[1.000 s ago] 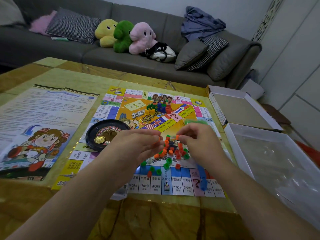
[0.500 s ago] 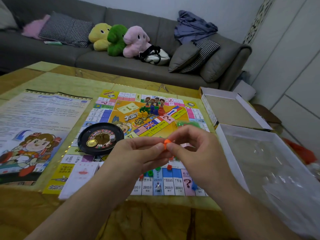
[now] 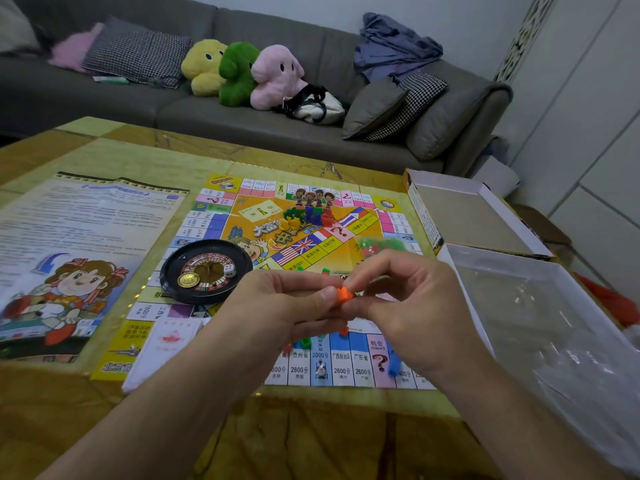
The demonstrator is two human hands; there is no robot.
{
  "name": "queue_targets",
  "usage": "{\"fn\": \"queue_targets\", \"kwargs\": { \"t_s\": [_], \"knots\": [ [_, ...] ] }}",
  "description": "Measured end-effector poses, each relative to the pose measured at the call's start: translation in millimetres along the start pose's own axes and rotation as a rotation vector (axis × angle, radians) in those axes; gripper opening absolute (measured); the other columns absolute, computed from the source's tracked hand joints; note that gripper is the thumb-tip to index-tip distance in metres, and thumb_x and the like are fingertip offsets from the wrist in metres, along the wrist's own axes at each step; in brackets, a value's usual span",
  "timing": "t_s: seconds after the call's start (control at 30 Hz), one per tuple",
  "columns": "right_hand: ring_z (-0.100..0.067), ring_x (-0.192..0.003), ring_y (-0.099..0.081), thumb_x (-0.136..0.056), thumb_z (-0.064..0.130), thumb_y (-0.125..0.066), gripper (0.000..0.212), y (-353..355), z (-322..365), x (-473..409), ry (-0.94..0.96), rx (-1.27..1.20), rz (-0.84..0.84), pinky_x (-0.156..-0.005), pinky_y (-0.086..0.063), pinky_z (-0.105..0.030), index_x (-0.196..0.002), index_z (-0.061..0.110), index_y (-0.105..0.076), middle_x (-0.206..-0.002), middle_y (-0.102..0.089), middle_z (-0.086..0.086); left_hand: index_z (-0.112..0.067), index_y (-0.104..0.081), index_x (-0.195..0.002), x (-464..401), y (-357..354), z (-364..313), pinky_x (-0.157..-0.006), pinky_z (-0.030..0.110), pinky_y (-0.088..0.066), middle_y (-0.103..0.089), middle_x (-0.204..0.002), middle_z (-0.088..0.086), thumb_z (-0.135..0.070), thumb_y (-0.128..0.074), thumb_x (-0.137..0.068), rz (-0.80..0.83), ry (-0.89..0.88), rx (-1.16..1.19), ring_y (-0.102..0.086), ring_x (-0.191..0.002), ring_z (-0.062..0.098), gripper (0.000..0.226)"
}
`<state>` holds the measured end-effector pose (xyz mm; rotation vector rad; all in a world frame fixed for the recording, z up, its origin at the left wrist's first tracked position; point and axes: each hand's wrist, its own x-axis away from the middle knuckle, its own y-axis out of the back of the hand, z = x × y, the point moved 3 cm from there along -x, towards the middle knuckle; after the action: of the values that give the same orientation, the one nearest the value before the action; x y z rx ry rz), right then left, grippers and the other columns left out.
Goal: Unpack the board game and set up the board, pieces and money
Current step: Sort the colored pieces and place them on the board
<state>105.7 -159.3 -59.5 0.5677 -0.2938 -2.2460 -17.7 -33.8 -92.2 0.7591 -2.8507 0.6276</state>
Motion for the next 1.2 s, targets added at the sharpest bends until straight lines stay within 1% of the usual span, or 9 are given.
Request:
{"fn": "queue_targets", "kwargs": {
  "t_s": [0.1,0.23,0.4,0.53,0.67,0.8,0.9,1.1,1.2],
  "knots": [
    [-0.021,-0.088,-0.076,-0.068,-0.012,-0.089,0.027,2.1,2.5,0.8,0.018,-0.038,0.006,-0.081,-0.064,-0.041,-0.078,0.011,-0.078,-0.085,-0.078,-0.001,0.004,-0.075,-0.112,1.3,-1.7,-3.3,-0.083,0.034,-0.064,-0.076,-0.105,0.026,0.001,-0.068,-0.091,0.031,0.013,-0.008,-0.076,-0.101,0.037,0.022],
    [-0.022,-0.087,-0.077,-0.069,-0.015,-0.087,0.027,2.0,2.8,0.4,0.034,-0.085,-0.003,-0.082,-0.065,-0.041,-0.077,0.01,-0.078,-0.084,-0.079,-0.002,0.006,-0.075,-0.111,2.2,-2.4,-5.1,-0.086,0.036,-0.064,-0.076,-0.107,0.028,0.001,-0.069,-0.088,0.04,0.027,0.026,-0.076,-0.102,0.038,0.024],
    [-0.019,-0.09,-0.076,-0.078,-0.007,-0.085,0.025,-7.6,5.6,7.9,0.067,-0.025,-0.038,-0.082,-0.063,-0.036,-0.087,0.015,-0.077,-0.087,-0.078,0.005,0.009,-0.075,-0.108,4.4,-4.7,3.8,-0.074,0.029,-0.064,-0.075,-0.106,0.029,-0.005,-0.072,-0.077,-0.053,0.042,0.225,-0.077,-0.096,0.034,0.034],
    [-0.016,-0.092,-0.072,-0.085,0.006,-0.083,0.029,-23.8,7.4,16.8,0.112,0.09,-0.001,-0.079,-0.06,-0.033,-0.1,0.025,-0.066,-0.091,-0.073,0.009,0.003,-0.072,-0.118,4.8,-11.8,11.5,-0.087,0.035,-0.064,-0.077,-0.112,0.022,-0.008,-0.068,-0.091,-0.058,0.04,0.253,-0.076,-0.105,0.029,0.029],
    [-0.006,-0.094,-0.071,-0.09,0.009,-0.076,0.023,-24.4,7.8,16.9,0.144,0.198,-0.091,-0.075,-0.058,-0.025,-0.105,0.025,-0.066,-0.092,-0.073,0.015,0.0,-0.073,-0.12,4.3,-15.6,10.8,-0.091,0.035,-0.062,-0.077,-0.113,0.02,-0.008,-0.065,-0.095,-0.048,0.04,0.268,-0.075,-0.108,0.028,0.028],
    [-0.008,-0.095,-0.067,-0.089,0.006,-0.075,0.024,-25.7,4.2,16.1,0.213,0.312,-0.114,-0.078,-0.055,-0.023,-0.104,0.024,-0.072,-0.095,-0.071,0.015,0.001,-0.07,-0.124,3.7,-12.1,9.3,-0.099,0.04,-0.056,-0.076,-0.115,0.019,-0.01,-0.064,-0.097,-0.044,0.05,0.263,-0.075,-0.11,0.029,0.029],
    [-0.005,-0.101,-0.065,-0.086,0.001,-0.073,0.033,-25.7,0.8,16.2,0.271,0.372,-0.14,-0.083,-0.052,-0.017,-0.11,0.022,-0.076,-0.103,-0.072,0.014,0.003,-0.068,-0.125,4.0,-10.7,10.2,-0.101,0.041,-0.058,-0.076,-0.114,0.02,-0.008,-0.065,-0.096,-0.062,0.058,0.266,-0.075,-0.109,0.03,0.031],
    [-0.008,-0.103,-0.064,-0.082,-0.004,-0.064,0.038,-23.4,-2.2,15.6,0.35,0.446,-0.134,-0.088,-0.052,-0.026,-0.111,0.017,-0.077,-0.104,-0.072,0.01,0.005,-0.069,-0.123,3.0,-9.8,11.5,-0.098,0.041,-0.06,-0.076,-0.114,0.023,-0.009,-0.066,-0.095,-0.043,0.056,0.222,-0.075,-0.108,0.032,0.031],
    [-0.009,-0.107,-0.063,-0.084,-0.005,-0.067,0.039,-24.9,-3.8,13.4,0.307,0.426,-0.071,-0.089,-0.051,-0.025,-0.112,0.019,-0.077,-0.107,-0.072,0.011,0.006,-0.068,-0.122,2.9,-9.8,10.6,-0.099,0.043,-0.059,-0.076,-0.113,0.023,-0.009,-0.066,-0.095,-0.048,0.044,0.206,-0.075,-0.107,0.032,0.03]
  ]
}}
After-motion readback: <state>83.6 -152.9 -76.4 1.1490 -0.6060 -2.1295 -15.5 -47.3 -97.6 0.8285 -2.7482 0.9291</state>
